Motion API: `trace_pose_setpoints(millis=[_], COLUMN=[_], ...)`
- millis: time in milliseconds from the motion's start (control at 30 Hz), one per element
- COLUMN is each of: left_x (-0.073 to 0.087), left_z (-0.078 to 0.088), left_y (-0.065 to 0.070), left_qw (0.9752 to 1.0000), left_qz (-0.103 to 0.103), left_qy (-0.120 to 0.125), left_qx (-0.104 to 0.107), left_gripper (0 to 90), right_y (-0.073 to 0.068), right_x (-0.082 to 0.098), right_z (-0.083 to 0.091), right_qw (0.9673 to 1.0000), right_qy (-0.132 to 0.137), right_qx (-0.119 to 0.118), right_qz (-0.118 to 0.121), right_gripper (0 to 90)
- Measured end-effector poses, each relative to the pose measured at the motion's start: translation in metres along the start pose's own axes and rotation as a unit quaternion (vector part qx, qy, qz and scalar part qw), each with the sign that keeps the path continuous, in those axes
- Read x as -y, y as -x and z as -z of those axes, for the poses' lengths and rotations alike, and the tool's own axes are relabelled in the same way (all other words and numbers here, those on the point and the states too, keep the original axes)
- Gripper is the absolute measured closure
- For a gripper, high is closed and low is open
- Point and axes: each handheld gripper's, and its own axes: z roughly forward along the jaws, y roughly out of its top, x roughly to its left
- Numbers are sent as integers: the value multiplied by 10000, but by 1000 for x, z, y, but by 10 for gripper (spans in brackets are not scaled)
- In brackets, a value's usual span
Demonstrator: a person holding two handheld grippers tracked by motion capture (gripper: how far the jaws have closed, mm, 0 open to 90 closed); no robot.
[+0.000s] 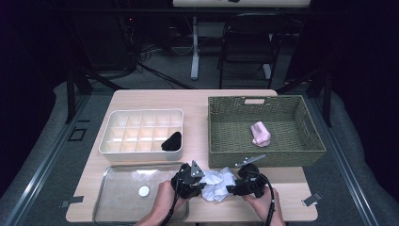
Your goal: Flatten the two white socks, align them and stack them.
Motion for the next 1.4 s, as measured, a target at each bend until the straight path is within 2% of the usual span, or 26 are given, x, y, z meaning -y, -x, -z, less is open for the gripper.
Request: trace_pose_setpoints(millis=[133,200,233,300,367,433,467,633,700,767,833,900,933,1000,1133,1167,1233,1300,1367,1400], left_x=[2,2,2,2,3,3,3,4,4,4,4,4,3,3,-2,-4,-8,-10,-11,-12], left_z=[-4,-6,-6,-8,-8,-9,-9,-11,-11,-12,-12,-12,-12,-11,-6,-4,-5,-8,-11,-13], left_y=[1,2,3,3,4,4,4,3,3,3,3,3,3,4,9,11,15,16,19,20], left_qw=[9998,9997,9997,9994,9993,9993,9991,9990,9988,9987,9984,9983,9983,9983,9986,9989,9992,9992,9989,9987], left_qz=[-24,-59,-60,-74,-73,-91,-88,-92,-107,-134,-140,-150,-155,-172,-330,-300,-347,-319,-378,-414], left_qy=[-175,-232,-236,-297,-319,-342,-369,-404,-429,-455,-481,-492,-502,-504,-391,-308,-183,-172,-227,-234], left_qx=[57,94,99,135,154,153,175,184,199,186,259,265,272,252,127,177,121,168,160,181], left_gripper=[729,736,740,743,747,753,757,759,758,756,755,746,741,707,576,563,541,530,515,514], right_y=[1,1,1,1,1,1,1,2,3,6,9,14,15,14,13,12,12,10,7,8], right_x=[2,3,2,2,3,3,3,4,4,5,8,10,10,11,10,9,9,9,9,8], right_z=[-1,-3,-3,-5,-5,-2,-1,3,7,11,11,13,14,13,12,13,14,14,12,13], right_qw=[10000,9999,9995,9991,9993,9993,9995,9994,9988,9989,9996,9995,9993,9996,9996,9994,9991,9991,9995,9992], right_qy=[-37,-96,-279,-367,-306,-234,-196,-214,-334,-347,-222,-285,-323,-237,-206,-255,-308,-307,-236,-298], right_qx=[10,26,51,-1,8,68,22,30,101,31,-42,-84,-24,-60,-52,-82,-67,-109,-129,-107], right_qz=[30,84,157,205,231,290,246,266,344,327,150,141,177,145,170,201,267,267,187,259], right_gripper=[622,604,580,556,601,691,707,724,724,723,723,723,723,720,717,717,717,717,717,717])
